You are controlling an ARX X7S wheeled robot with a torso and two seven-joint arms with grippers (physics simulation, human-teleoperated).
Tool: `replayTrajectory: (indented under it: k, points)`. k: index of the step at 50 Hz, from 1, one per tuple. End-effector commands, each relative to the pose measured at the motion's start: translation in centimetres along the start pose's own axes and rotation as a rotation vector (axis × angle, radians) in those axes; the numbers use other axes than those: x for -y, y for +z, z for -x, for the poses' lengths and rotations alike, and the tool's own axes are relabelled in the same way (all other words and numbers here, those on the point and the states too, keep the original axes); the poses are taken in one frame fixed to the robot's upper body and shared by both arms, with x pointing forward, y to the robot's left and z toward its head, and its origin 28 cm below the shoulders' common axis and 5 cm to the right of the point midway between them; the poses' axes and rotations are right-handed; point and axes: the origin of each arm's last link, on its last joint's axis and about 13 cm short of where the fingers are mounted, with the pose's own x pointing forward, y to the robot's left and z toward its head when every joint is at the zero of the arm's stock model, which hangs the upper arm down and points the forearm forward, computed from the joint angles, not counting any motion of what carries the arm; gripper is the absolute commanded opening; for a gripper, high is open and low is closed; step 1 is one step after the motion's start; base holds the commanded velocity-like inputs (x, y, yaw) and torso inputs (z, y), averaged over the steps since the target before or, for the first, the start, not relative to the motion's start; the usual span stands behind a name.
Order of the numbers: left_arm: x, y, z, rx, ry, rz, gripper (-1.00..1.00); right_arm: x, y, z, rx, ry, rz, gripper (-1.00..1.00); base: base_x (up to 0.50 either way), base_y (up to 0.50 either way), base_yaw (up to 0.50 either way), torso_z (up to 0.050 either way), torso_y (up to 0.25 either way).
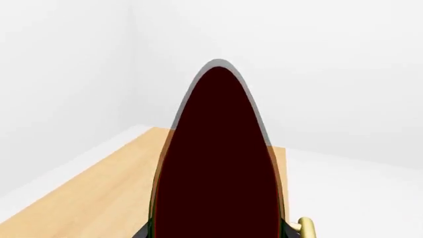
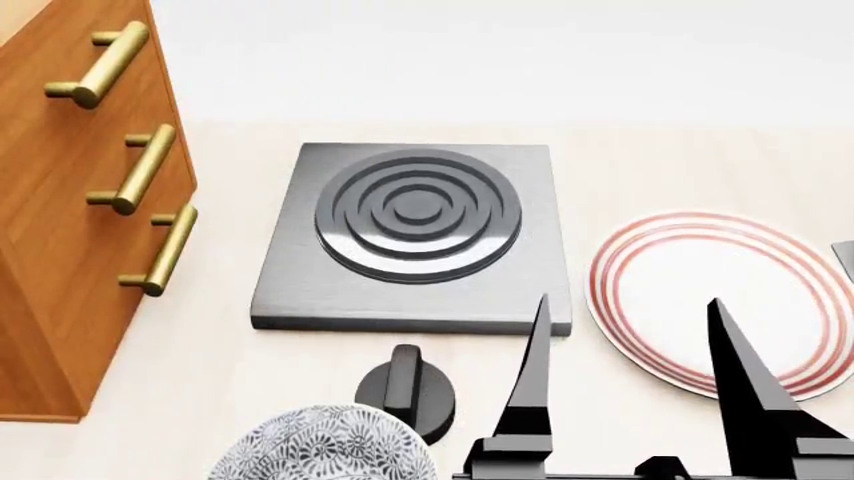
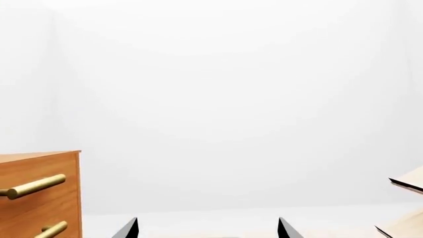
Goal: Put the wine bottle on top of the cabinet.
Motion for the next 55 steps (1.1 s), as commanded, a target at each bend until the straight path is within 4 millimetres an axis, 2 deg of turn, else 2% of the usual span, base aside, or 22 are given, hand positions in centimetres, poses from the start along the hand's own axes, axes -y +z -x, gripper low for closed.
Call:
replayTrajectory:
  k: [1, 10, 11, 45, 48, 55]
  points:
    - [-0.1, -1.8, -0.4, -0.075, 0.024, -0.002, -1.0, 0.0, 0.0, 0.0, 0.0, 0.001, -0.002, 1.0, 0.0, 0.0, 0.0, 0.0, 0.0]
    - [0.2, -2.0, -0.6, -0.077, 0.008, -0.005, -1.0, 0.1, 0.1, 0.0, 0.003, -0.005, -0.004, 1.0, 0.0, 0.0, 0.0, 0.0, 0.0]
    - [0.3, -2.0, -0.6, -0.079, 0.005, -0.001, 1.0, 0.1, 0.1, 0.0, 0.003, -0.005, -0.004, 1.0, 0.0, 0.0, 0.0, 0.0, 0.0]
    - [0.2, -1.7, -0.4, -0.045, -0.004, 0.011, 1.0, 0.2, 0.1, 0.0, 0.003, -0.002, -0.005, 1.0, 0.0, 0.0, 0.0, 0.0, 0.0]
    - [0.2, -1.7, -0.2, -0.011, 0.002, 0.008, 1.0, 0.1, 0.1, 0.0, 0.004, 0.001, -0.005, 1.0, 0.0, 0.0, 0.0, 0.0, 0.0]
    - [-0.1, -2.3, 1.7, 0.105, -0.031, 0.016, 1.0, 0.2, 0.4, 0.0, 0.011, -0.002, -0.006, 1.0, 0.0, 0.0, 0.0, 0.0, 0.0]
